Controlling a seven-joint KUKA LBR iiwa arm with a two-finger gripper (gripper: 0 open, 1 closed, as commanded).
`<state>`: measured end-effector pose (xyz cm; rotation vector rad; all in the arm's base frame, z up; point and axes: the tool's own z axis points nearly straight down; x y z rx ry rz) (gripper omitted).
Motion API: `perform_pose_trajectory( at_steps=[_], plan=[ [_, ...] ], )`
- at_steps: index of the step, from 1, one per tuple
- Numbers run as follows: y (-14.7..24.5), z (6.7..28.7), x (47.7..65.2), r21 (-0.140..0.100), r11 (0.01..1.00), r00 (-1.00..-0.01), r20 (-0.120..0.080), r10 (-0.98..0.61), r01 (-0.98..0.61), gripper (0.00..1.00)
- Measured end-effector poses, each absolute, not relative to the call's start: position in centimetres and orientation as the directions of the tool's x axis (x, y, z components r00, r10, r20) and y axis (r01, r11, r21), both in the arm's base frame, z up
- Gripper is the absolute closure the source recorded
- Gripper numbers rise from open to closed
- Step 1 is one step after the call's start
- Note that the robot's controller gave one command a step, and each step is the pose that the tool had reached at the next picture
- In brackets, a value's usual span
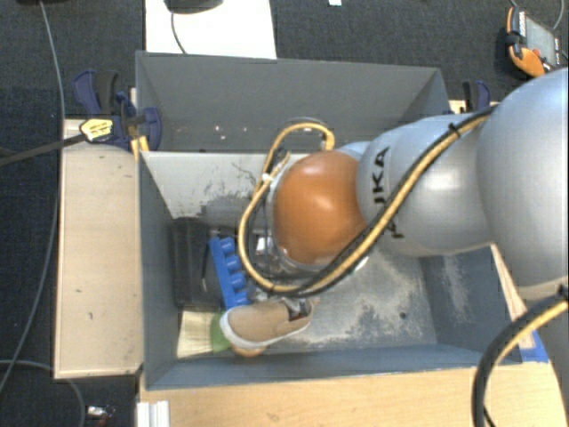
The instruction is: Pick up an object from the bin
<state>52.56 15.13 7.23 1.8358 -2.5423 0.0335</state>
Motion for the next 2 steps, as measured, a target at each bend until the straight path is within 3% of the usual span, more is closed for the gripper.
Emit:
perform_pose_trajectory(
  at_steps=[1, 2],
  plan=[
    [13.0, 7.6, 51.5, -0.015, 0.474, -0.474, 0.002, -0.88, -0.88, 1.0],
    [14.0, 7.2, 52.8, 0.001, 0.096, -0.096, 0.021, -0.995, -0.995, 1.0]
  ],
)
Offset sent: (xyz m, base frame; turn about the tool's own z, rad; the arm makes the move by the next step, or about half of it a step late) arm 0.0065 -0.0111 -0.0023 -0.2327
